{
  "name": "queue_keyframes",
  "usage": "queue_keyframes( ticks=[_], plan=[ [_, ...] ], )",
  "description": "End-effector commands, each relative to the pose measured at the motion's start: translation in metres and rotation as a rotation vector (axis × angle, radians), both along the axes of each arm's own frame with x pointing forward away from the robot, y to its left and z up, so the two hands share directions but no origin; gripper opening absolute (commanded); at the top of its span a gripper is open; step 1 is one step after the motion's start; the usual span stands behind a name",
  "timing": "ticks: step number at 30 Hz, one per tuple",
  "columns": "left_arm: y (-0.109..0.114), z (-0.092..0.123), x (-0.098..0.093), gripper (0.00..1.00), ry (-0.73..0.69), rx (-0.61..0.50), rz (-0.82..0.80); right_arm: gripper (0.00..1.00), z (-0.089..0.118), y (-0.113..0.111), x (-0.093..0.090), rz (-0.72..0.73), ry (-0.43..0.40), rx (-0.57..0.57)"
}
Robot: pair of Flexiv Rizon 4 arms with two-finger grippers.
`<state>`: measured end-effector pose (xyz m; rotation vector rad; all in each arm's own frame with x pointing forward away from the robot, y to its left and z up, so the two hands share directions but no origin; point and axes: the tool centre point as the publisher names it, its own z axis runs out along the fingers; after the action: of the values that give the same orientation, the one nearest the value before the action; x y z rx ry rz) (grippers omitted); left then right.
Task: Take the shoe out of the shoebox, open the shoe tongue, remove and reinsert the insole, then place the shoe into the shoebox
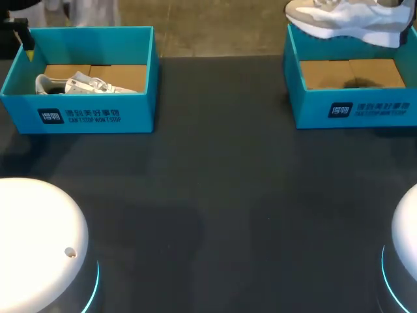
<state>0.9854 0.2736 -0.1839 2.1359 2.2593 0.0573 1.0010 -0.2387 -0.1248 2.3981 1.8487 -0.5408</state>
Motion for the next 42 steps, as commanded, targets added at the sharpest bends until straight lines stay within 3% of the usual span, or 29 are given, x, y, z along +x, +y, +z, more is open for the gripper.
queue_keyframes(
  ticks=[1,3,25,35,42],
  plan=[
    [0.000,0.000,-0.001,1.00,-0.002,0.002,0.000,0.00,0.007,0.027,-0.069,0.123,-0.350,-0.070],
    [0.000,0.000,-0.001,1.00,-0.002,0.002,0.000,0.00,0.005,0.036,-0.079,0.123,-0.344,-0.062],
    [0.000,0.000,-0.001,1.00,-0.002,0.002,0.000,0.00,0.002,0.041,-0.081,0.117,-0.335,-0.064],
    [0.000,0.000,-0.001,1.00,-0.002,0.002,0.000,0.00,-0.041,0.096,-0.138,0.118,-0.262,-0.087],
    [0.000,0.000,-0.001,1.00,-0.002,0.002,0.000,0.00,-0.061,0.129,-0.183,0.074,-0.283,-0.118]
  ],
)
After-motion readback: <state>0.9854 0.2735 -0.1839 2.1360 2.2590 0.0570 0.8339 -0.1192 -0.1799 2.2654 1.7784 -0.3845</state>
